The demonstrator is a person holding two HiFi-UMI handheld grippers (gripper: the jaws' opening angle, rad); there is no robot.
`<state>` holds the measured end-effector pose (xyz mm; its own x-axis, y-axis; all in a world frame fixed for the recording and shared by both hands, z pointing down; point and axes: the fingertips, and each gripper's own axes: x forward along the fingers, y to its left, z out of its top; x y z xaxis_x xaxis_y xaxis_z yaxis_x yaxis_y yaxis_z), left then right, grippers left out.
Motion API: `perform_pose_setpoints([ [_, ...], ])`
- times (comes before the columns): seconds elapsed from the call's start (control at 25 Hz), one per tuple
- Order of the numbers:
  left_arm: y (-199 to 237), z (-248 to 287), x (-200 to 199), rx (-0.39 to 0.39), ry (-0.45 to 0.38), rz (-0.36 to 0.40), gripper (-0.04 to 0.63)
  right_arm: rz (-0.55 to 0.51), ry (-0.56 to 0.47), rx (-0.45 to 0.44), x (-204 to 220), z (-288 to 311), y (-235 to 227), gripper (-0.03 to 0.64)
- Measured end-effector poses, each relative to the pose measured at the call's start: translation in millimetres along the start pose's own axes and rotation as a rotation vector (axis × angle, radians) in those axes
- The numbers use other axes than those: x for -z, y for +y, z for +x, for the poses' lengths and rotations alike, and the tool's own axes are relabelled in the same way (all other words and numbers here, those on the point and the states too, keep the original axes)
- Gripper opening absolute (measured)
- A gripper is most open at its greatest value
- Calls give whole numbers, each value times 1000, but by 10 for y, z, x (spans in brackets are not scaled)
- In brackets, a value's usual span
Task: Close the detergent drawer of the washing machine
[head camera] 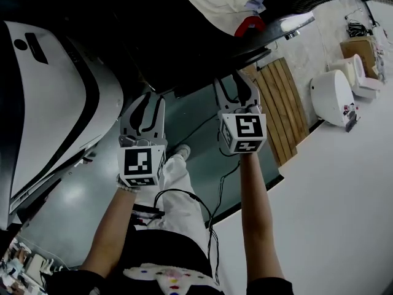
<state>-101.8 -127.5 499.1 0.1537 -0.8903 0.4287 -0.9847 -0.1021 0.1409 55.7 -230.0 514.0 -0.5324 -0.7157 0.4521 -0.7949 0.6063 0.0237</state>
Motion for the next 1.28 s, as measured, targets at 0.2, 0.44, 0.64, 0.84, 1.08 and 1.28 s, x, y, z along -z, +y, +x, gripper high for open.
perform_pose_setpoints([
  [0.2,-30,-105,-64,69,3,51,104,32,-30,47,-137,-258,73,152],
  [0.44,-163,-247,-386,184,-40,120,11,75,-84,142,-344,-700,102,5],
  [0.64,-343,-370,-709,267,-81,172,11,98,-115,167,-497,-1013,218,5],
  [0.84,-568,-549,-1056,349,-146,212,11,117,-144,189,-645,-1363,356,5],
  [1.08,-774,-782,-1241,436,-162,248,11,142,-181,220,-839,-1779,415,5],
  [1.28,-901,-998,-1349,479,-177,226,11,130,-265,242,-1149,-2105,455,5],
])
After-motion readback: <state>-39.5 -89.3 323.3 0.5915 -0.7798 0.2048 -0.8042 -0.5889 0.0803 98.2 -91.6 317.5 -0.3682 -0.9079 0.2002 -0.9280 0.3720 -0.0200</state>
